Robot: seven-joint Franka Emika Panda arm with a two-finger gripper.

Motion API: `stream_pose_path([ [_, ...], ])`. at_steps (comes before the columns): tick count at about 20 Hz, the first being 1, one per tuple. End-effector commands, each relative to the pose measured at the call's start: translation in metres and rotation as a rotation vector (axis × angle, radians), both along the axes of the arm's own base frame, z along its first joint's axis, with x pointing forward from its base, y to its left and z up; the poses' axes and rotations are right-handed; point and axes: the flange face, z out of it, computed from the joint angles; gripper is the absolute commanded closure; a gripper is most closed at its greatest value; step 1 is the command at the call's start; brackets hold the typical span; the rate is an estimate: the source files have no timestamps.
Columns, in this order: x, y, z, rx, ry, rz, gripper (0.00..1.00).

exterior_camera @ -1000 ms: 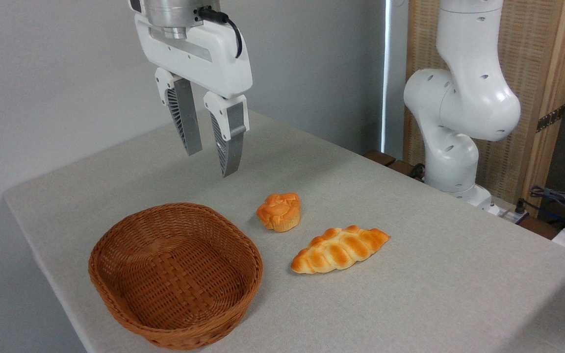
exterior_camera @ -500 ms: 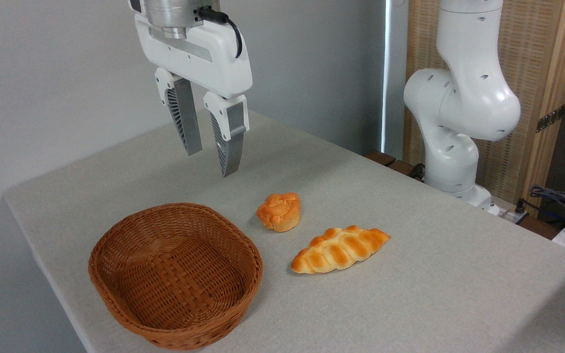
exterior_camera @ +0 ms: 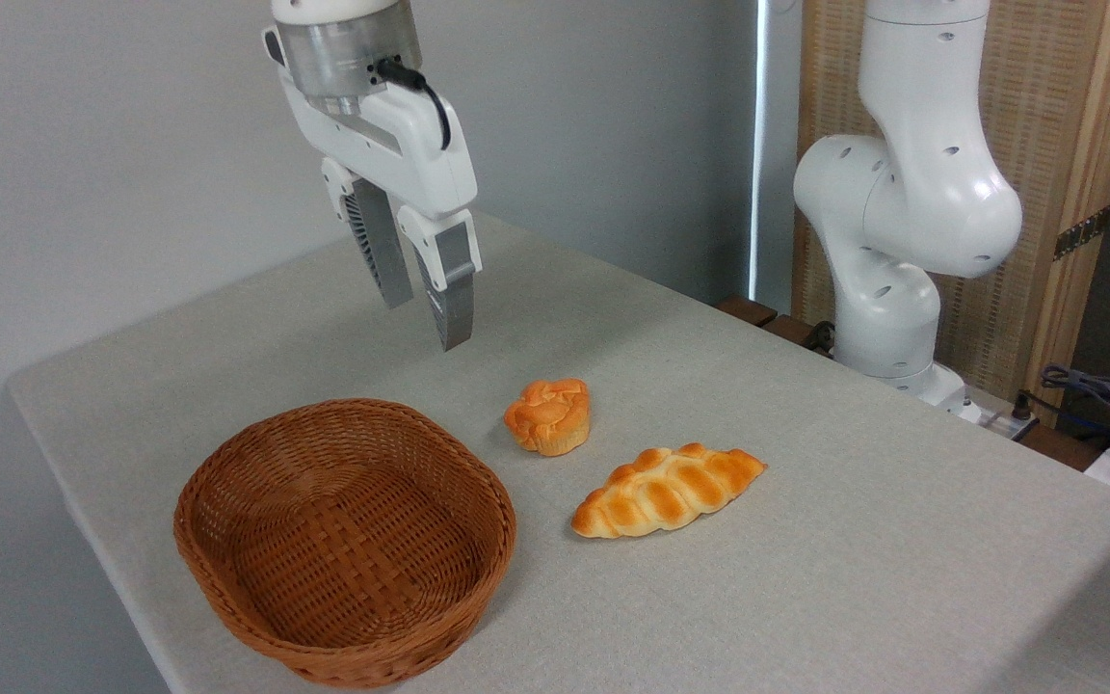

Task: Put bread into the basket
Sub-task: 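Lower the open gripper down onto the small round orange bun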

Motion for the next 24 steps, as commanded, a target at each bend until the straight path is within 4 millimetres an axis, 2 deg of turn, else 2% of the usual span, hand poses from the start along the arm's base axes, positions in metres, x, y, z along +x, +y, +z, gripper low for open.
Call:
stream_pose_path([
  [1, -0.033, -0.008, -0.014, -0.001, 0.020, -0.015, 0.00],
  [6, -0.070, -0.018, -0.042, -0.004, -0.054, -0.039, 0.00],
  [8, -0.085, -0.029, -0.056, 0.012, -0.041, -0.071, 0.00],
  [10, -0.097, -0.031, -0.072, 0.025, -0.012, -0.087, 0.00],
  [16, -0.104, -0.027, -0.102, 0.040, 0.046, -0.084, 0.00],
  [20, -0.103, -0.022, -0.126, 0.036, 0.019, -0.072, 0.00],
  [24, -0.104, -0.023, -0.133, 0.038, 0.019, -0.075, 0.00],
])
